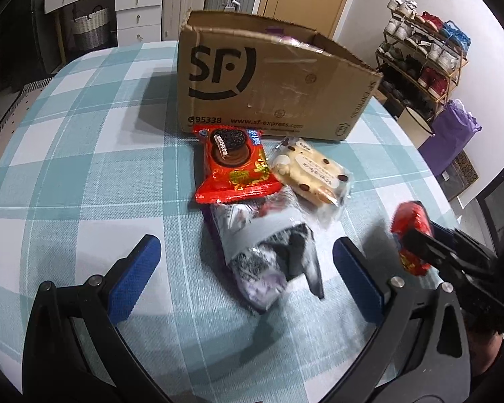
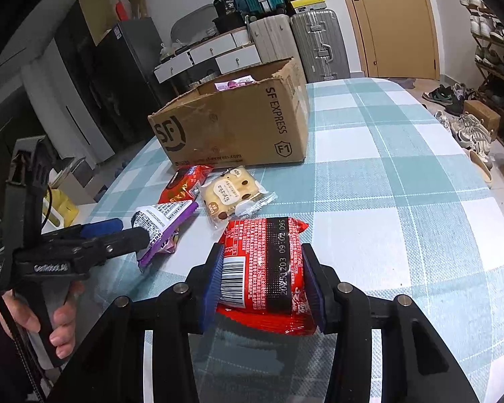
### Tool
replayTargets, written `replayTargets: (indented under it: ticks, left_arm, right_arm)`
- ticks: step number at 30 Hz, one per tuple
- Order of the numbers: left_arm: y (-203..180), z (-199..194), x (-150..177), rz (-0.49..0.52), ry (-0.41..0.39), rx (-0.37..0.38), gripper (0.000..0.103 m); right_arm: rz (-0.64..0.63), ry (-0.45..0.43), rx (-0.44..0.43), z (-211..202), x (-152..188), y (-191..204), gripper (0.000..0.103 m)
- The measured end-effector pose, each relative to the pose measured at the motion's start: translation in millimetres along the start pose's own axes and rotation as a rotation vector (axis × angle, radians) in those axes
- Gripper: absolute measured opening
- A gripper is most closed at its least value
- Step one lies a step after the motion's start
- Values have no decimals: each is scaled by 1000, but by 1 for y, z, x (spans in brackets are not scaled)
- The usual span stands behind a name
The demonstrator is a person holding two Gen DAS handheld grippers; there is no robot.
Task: Organize snacks
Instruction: 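Grasp the grey-and-white bag with the left gripper while the right gripper holds the red wafer pack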
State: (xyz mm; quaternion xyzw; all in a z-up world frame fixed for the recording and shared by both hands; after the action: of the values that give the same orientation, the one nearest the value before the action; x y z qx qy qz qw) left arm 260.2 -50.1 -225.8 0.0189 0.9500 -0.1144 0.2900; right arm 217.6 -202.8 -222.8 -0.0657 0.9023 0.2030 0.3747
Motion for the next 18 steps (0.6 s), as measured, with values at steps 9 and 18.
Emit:
replayTargets:
  ticks: [9, 18]
  left_arm:
    - [-2, 19, -4, 15, 26, -15, 102]
    - [-1, 18, 3, 55, 23, 4, 50]
  right_arm:
    - [38, 4, 10, -3, 6, -10, 45]
    - [45, -8, 11, -10, 7, -9, 45]
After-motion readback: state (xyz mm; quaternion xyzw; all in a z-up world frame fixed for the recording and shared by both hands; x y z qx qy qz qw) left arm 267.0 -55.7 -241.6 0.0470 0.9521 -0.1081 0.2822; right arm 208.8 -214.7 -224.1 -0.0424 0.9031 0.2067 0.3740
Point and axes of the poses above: each gripper's, at about its wrist camera, not at the fingertips, and z roughly the way its jaws point, y to its left, x to its underside, the point moved 9 cm from there along z, roughly the way its jaws point
